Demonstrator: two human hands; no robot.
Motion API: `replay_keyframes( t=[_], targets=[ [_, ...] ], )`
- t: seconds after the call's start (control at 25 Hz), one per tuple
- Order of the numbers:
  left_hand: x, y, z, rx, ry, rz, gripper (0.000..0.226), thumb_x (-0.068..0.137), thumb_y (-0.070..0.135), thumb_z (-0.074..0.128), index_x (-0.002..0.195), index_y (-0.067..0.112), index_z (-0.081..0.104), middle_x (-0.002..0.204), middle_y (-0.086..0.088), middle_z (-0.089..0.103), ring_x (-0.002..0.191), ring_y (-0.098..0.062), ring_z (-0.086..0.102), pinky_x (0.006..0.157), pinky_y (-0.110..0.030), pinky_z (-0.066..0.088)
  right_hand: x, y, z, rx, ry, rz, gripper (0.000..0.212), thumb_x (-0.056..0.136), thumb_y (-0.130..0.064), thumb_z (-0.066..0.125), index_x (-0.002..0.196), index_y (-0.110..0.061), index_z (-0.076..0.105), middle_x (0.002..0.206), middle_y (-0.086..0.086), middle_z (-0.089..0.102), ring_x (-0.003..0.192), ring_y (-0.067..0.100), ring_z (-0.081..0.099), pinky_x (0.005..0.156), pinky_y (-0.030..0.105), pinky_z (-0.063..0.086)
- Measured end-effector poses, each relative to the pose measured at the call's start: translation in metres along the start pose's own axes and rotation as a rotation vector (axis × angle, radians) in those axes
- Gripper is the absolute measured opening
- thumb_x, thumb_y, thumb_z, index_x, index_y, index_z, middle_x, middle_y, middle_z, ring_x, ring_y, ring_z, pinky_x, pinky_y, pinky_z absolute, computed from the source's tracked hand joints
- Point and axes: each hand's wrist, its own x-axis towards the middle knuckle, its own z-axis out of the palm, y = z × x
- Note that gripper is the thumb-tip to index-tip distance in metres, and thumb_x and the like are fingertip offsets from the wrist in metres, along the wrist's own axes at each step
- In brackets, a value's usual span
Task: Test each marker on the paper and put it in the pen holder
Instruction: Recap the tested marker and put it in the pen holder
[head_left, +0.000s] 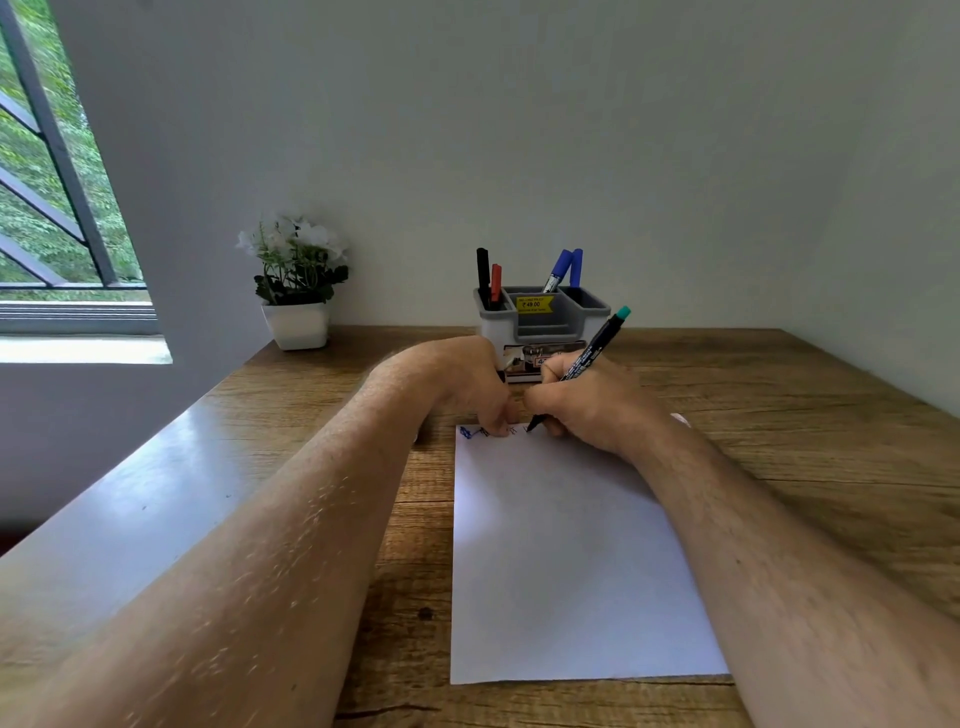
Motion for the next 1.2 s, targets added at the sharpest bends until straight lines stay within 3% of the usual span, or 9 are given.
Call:
replay_keyframes(
  t=[0.12, 0.36, 1.04, 1.2],
  targets=[
    [0.000, 0.000, 0.000, -0.001, -0.003, 0.001, 0.038, 0.077, 0.028, 0.082, 0.111, 0.015, 0.070, 0.102, -0.001, 0.067, 0.097, -0.019, 0.061, 0.076, -0.028, 0.041, 0.000, 0.000, -0.001, 0.045, -0.017, -0.005, 0.029, 0.074, -0.018, 0.073, 0.057, -0.014, 0.050, 0.053, 0.002, 0.056, 0.049, 0.011, 0.050, 0.045, 0.020, 0.037],
    [0.001, -0.004, 0.000, -0.010, 0.010, 0.008, 0.029, 0.075, 0.029, 0.083, 0.099, 0.020, 0.069, 0.096, 0.001, 0.068, 0.094, -0.018, 0.062, 0.070, -0.027, 0.042, 0.004, 0.005, 0.003, 0.027, 0.028, -0.004, 0.018, 0.076, -0.022, 0.072, 0.064, -0.015, 0.060, 0.058, 0.000, 0.067, 0.049, 0.004, 0.055, 0.051, 0.022, 0.040],
    [-0.002, -0.001, 0.000, -0.005, -0.003, -0.010, 0.041, 0.078, 0.027, 0.082, 0.115, 0.015, 0.068, 0.106, -0.002, 0.068, 0.101, -0.020, 0.062, 0.077, -0.028, 0.042, 0.010, 0.008, 0.005, -0.008, -0.002, -0.054, 0.030, 0.071, -0.032, 0.082, 0.065, -0.011, 0.062, 0.062, 0.008, 0.065, 0.057, 0.014, 0.056, 0.057, 0.033, 0.047],
    [0.000, 0.000, 0.000, -0.014, -0.009, -0.020, 0.043, 0.077, 0.027, 0.082, 0.117, 0.015, 0.068, 0.108, -0.002, 0.068, 0.102, -0.020, 0.061, 0.079, -0.029, 0.041, 0.011, 0.005, 0.006, -0.055, 0.075, -0.012, 0.025, 0.077, -0.023, 0.074, 0.064, -0.012, 0.056, 0.065, 0.009, 0.059, 0.061, 0.015, 0.053, 0.051, 0.025, 0.040]
  ],
)
